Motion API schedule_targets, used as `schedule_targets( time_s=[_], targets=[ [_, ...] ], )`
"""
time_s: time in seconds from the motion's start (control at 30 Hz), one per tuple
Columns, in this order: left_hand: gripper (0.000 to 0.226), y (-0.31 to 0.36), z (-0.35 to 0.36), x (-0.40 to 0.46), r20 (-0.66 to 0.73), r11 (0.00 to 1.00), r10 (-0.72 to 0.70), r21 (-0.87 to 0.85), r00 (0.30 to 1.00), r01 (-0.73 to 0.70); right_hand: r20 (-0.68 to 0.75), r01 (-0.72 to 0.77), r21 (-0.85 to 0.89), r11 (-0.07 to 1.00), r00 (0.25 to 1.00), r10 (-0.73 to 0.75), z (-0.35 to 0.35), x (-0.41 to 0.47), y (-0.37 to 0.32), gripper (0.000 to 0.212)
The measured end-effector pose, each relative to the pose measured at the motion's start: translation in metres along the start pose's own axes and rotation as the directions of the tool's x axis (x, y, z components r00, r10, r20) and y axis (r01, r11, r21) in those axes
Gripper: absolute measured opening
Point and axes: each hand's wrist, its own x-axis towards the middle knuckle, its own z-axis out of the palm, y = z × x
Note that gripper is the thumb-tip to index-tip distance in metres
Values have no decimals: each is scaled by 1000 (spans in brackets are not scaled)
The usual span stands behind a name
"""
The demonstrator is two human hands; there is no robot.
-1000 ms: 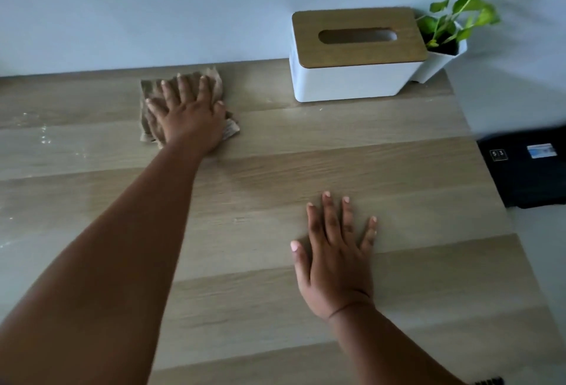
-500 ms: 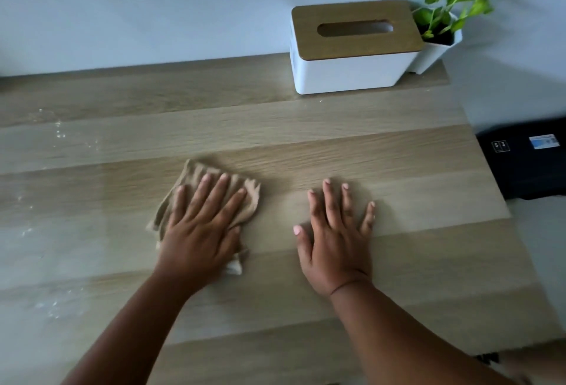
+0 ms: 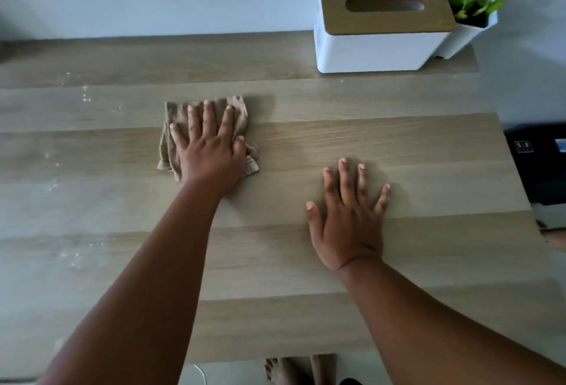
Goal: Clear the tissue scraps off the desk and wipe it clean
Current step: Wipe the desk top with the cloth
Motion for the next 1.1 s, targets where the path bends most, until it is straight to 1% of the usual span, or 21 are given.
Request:
schedule_targets(
  time_s=[0.13, 0.3, 0.53, 0.77, 0.87, 1.0, 1.03, 1.1],
  targets=[
    [70, 10, 8, -39, -28, 993, 118, 6, 993, -118, -13, 3, 10, 1000, 1000, -3, -1, 0, 0, 73],
    [70, 16, 19, -92, -54, 985, 171, 18, 984, -171, -8, -2, 26, 1000, 1000, 2, -2, 2, -2, 74],
    [69, 20, 27, -156, -64, 988, 155, -12, 986, -156, 0, -4, 45, 999, 1000, 4, -3, 1, -2, 75],
    [70, 20, 30, -218, -35, 992, 109, -54, 993, -111, 32, 28, 79, 996, 999, -31, -10, 0, 3, 81],
    [69, 19, 29, -240, -17, 995, 83, -62, 996, -84, 7, 71, 137, 988, 997, -73, -12, -4, 8, 71],
    [65, 13, 26, -265, 17, 995, 44, -86, 999, -42, -102, 248, 228, 942, 968, -230, -12, -18, 9, 44],
    [65, 10, 25, -270, 26, 995, 36, -91, 999, -34, -134, 286, 241, 927, 956, -260, -12, -24, 8, 40],
    [64, 2, 22, -280, 36, 995, 28, -95, 999, -25, -188, 340, 263, 903, 936, -298, -12, -36, 3, 40]
  ],
)
